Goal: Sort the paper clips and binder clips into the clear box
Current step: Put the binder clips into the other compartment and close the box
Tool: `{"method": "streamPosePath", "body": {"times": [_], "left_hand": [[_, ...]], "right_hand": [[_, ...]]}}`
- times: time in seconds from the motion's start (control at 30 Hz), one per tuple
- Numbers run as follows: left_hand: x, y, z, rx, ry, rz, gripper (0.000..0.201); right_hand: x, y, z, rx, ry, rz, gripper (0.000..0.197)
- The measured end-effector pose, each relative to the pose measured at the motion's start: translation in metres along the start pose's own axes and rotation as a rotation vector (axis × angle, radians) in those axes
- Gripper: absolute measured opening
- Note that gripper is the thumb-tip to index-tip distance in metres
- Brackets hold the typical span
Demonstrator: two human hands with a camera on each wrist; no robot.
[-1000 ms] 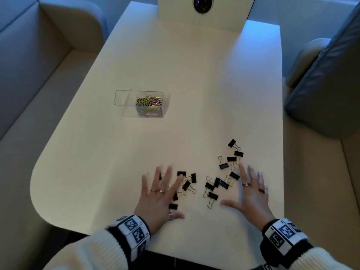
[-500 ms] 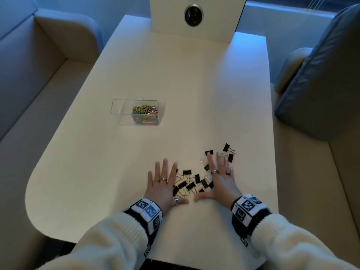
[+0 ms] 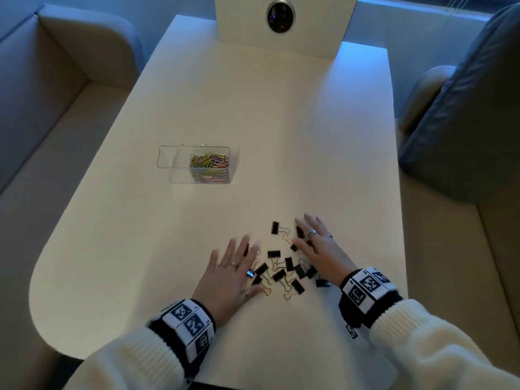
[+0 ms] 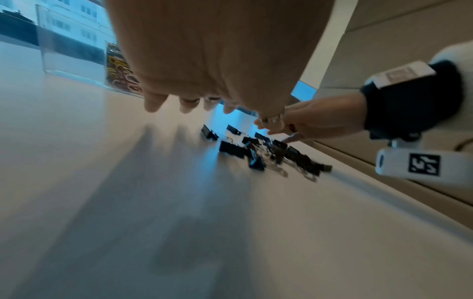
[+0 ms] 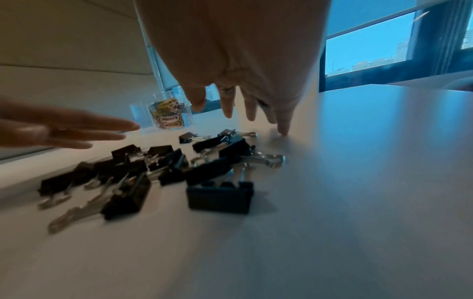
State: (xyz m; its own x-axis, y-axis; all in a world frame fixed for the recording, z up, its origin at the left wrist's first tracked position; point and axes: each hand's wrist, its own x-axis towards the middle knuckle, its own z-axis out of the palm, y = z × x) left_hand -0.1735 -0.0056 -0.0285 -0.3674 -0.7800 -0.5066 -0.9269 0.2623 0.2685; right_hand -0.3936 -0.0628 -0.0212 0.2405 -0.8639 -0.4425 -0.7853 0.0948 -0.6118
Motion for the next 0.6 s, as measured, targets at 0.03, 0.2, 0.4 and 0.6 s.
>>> {"method": "streamPosePath", "body": {"times": [0.03, 0.2, 0.4, 0.6], "left_hand": [[0.001, -0.002, -0.005, -0.051, 0.046, -0.019, 0.086], [0.022, -0.007, -0.029, -0.147, 0.225, -0.042, 0.057], [0.038, -0.004, -0.029, -0.115, 0.233, -0.011, 0.034], [0.036, -0.008, -0.031, -0.258, 0.215, -0.096, 0.042]], "right_hand": [[-0.001, 0.000, -0.002, 0.047, 0.083, 0.005, 0.050], [0.009, -0.003, -0.004, -0.176, 0.151, 0.067, 0.055], [0.023, -0.006, 0.000, -0.004, 0.143, 0.110, 0.031], [0.025, -0.004, -0.008, 0.055, 0.138, 0.158, 0.024]]}}
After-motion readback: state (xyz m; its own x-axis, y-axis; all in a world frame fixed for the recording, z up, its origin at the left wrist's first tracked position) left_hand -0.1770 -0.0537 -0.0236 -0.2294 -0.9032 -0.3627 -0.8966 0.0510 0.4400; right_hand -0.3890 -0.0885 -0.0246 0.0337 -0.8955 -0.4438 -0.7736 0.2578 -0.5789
